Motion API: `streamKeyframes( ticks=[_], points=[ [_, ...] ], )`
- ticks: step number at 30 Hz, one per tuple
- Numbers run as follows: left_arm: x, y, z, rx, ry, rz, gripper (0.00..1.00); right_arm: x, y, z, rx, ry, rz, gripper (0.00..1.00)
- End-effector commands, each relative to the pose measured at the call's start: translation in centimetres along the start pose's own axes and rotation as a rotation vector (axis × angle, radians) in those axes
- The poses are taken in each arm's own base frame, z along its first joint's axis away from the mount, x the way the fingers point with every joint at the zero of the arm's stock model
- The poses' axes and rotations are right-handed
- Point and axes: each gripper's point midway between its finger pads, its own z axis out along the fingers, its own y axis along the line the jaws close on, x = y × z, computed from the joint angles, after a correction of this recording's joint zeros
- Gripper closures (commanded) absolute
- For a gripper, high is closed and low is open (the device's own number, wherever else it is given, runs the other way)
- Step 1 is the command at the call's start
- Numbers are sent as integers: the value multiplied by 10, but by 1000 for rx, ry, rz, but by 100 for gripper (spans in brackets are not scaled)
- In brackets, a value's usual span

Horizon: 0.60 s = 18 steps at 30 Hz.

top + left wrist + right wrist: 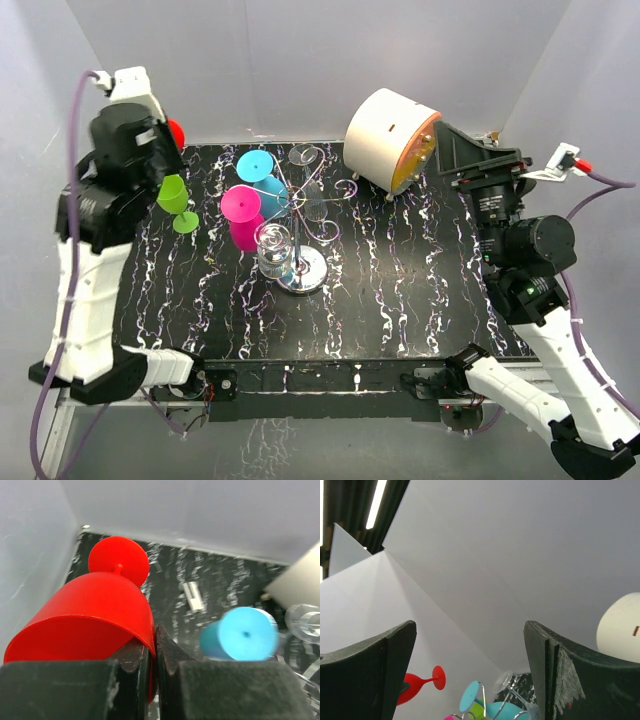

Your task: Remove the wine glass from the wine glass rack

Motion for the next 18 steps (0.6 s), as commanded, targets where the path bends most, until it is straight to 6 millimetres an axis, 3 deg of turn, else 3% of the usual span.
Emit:
streamKeyframes(
  ticks=[1, 6, 11, 18],
  points=[
    [17, 33, 28, -226, 49, 154, 100, 1, -11, -3, 40, 14, -94, 13],
    [40, 26, 84, -265, 144, 211, 100, -4, -14, -8, 46, 10, -155, 11],
    [51, 25, 134, -175, 204, 136, 100, -12, -14, -14, 42, -5, -209, 8],
    [62, 31, 182, -153, 239, 117, 100, -13, -19, -20, 53, -5, -237, 5]
  ],
)
